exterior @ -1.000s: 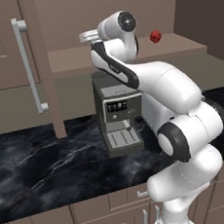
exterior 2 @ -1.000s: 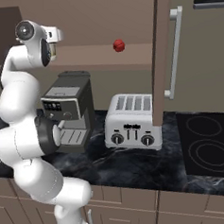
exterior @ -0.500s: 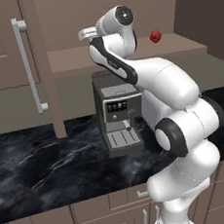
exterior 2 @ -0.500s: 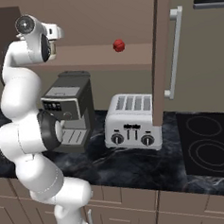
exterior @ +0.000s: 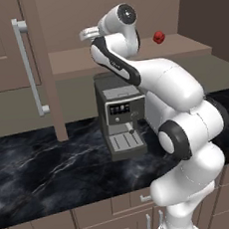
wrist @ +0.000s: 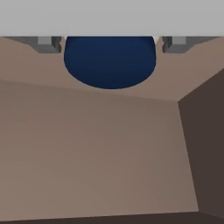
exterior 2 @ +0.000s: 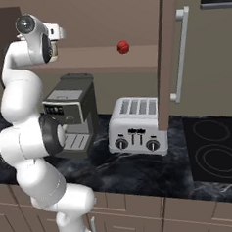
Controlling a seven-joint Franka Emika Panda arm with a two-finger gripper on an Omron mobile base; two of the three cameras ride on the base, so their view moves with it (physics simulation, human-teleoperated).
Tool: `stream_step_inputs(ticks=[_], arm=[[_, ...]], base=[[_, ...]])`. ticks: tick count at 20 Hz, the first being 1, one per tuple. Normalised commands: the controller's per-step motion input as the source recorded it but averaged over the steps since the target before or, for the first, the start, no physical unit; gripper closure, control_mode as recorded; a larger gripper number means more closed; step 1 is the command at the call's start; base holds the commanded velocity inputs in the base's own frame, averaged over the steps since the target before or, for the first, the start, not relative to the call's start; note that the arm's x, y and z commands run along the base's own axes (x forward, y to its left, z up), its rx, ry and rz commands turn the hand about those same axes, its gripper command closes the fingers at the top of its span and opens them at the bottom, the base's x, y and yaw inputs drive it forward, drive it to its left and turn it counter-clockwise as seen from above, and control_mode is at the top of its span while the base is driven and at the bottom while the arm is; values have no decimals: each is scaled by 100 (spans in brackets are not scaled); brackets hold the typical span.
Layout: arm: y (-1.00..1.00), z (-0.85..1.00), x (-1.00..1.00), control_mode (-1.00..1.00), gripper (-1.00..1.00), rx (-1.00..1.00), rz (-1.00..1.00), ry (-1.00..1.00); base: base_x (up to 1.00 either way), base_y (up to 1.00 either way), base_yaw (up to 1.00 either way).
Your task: The dining table condiment station is running low on mayonnaise. Refill the condiment station by opening the cabinet and taking the mayonnaise from the cabinet and placing it on the dining table.
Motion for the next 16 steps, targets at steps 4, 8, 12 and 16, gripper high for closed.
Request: stream_step_inputs(ticks=[4,8,12,16], arm=[[0,0,-16,-100,100,0,0,-4],[0,-1,-78,-100,100,0,0,-15],[0,0,-100,-100,100,0,0,-25],[-19,10,-100,-100,100,2,0,-23]], base=[[0,0,0],[0,0,0],[0,0,0],[0,0,0]])
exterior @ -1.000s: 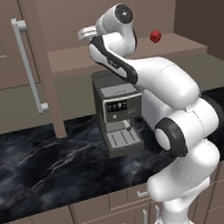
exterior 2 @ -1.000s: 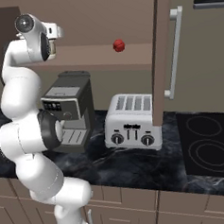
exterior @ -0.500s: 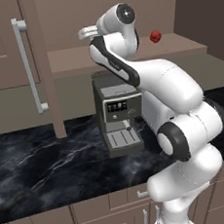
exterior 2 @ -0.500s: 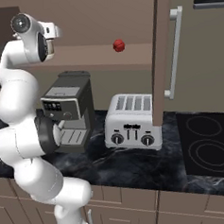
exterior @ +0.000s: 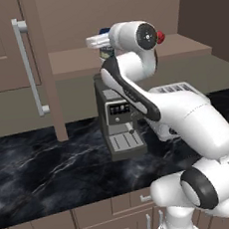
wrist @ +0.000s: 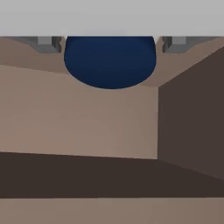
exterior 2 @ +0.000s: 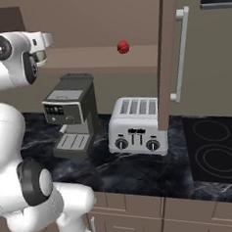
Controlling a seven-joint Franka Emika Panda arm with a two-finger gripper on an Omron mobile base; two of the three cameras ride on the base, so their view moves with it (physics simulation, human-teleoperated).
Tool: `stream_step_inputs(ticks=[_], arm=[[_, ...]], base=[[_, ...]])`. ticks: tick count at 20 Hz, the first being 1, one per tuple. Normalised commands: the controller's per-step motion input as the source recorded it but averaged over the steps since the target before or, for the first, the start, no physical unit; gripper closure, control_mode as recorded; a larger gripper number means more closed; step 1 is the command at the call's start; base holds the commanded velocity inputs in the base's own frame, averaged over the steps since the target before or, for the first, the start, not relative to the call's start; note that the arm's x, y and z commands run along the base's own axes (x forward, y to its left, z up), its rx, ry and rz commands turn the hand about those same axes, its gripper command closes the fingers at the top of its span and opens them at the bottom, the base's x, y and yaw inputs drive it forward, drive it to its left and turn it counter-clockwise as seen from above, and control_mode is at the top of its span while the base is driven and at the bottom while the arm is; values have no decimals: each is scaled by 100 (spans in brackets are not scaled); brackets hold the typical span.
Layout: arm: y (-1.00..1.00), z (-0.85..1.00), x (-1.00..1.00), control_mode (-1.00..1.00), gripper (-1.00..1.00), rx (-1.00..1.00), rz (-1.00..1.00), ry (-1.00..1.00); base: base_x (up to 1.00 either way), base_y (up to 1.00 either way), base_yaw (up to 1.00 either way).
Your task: The dining table condiment station is running low on mayonnaise. Refill the condiment station by opening the cabinet and taking the mayonnaise from the cabinet and placing it on the dining table.
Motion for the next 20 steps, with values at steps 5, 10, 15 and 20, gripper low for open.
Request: stream_step_inputs(ticks=[5,10,15,20], arm=[[-61,24,-100,-100,100,1,0,-9],[-74,55,-100,-100,100,0,2,-2],[-59,23,-100,-100,100,0,8,0],[-48,-24,-100,-100,100,0,11,0]], base=[[0,0,0],[0,0,0],[0,0,0],[0,0,0]])
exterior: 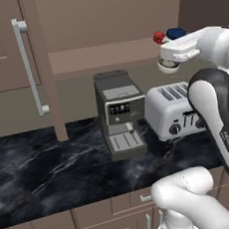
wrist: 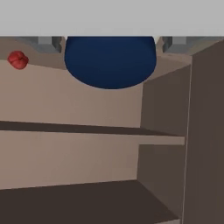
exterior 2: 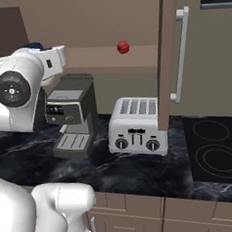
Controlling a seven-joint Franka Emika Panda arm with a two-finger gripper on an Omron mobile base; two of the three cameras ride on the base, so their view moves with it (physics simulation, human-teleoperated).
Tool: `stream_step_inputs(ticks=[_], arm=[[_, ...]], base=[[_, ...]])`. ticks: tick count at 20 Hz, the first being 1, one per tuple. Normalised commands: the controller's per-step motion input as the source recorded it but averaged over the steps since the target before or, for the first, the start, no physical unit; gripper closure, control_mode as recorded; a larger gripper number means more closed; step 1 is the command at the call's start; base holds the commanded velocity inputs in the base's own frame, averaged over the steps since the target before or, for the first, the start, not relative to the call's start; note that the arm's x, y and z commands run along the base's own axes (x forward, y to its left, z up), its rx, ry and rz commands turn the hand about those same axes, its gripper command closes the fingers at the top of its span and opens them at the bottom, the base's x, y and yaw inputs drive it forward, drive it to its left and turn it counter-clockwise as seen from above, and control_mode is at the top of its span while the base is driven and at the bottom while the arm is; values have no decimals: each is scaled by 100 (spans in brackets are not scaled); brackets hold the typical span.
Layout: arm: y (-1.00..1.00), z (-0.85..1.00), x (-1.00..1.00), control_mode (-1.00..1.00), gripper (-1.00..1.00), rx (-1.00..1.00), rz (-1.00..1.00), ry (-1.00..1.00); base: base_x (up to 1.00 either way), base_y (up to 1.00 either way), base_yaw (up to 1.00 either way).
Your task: The dining table condiment station is running low on mayonnaise. Refill the condiment station by opening the cabinet and taking the mayonnaise from the cabinet and placing it on the dining table.
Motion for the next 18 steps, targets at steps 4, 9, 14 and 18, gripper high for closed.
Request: stream_step_inputs(ticks=[4,9,14,18], arm=[[-36,-65,-86,-100,100,-2,9,2],[-5,-43,-17,-100,100,-4,1,5],[3,-6,0,-100,100,-3,0,2],[1,-7,-2,-100,100,-3,0,1]], base=[[0,0,0],[0,0,0],[0,0,0],[0,0,0]])
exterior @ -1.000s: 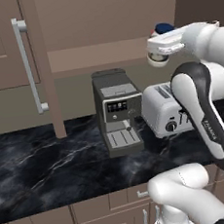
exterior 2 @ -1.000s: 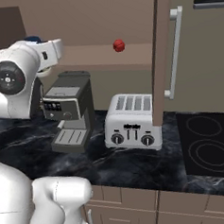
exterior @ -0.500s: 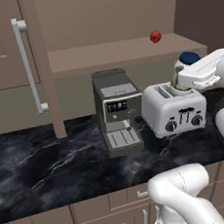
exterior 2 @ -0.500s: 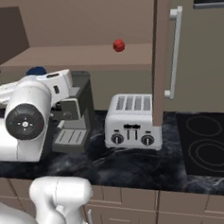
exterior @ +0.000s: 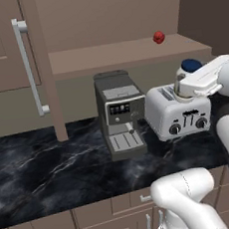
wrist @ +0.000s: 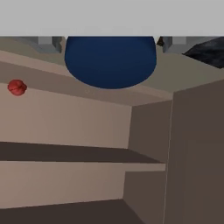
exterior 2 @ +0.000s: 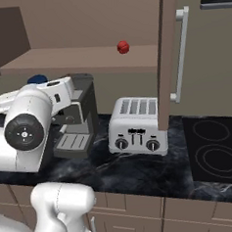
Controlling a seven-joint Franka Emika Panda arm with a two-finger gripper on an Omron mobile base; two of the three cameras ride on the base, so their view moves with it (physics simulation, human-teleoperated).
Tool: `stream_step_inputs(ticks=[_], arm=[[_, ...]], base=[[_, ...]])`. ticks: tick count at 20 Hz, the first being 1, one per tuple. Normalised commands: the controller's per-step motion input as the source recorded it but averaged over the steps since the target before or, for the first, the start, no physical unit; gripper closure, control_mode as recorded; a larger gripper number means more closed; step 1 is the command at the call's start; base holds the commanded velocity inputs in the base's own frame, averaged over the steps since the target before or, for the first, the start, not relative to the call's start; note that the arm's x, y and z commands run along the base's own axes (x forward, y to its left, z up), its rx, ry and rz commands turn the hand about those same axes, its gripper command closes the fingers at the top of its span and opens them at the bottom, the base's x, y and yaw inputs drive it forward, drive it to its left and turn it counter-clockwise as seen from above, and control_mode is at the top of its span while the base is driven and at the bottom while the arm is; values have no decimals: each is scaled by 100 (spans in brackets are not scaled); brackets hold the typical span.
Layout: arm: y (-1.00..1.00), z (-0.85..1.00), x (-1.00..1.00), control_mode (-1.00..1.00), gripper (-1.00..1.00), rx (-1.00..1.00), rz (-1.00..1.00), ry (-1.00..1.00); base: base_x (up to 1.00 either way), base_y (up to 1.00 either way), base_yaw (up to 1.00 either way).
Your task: The dining table condiment station is running low on mayonnaise. Refill the condiment station by opening the cabinet and taking the mayonnaise from the cabinet and placing it on the dining table.
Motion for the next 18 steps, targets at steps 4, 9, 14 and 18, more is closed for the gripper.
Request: stream_step_inputs(ticks=[4,9,14,18], arm=[[0,-5,-31,-100,100,-1,-5,0],[2,0,-12,100,100,0,-3,0],[0,0,0,100,100,0,0,0],[0,0,0,100,100,0,0,0]], base=[[0,0,0],[-46,26,-30],[-54,37,-59],[-50,26,-74]])
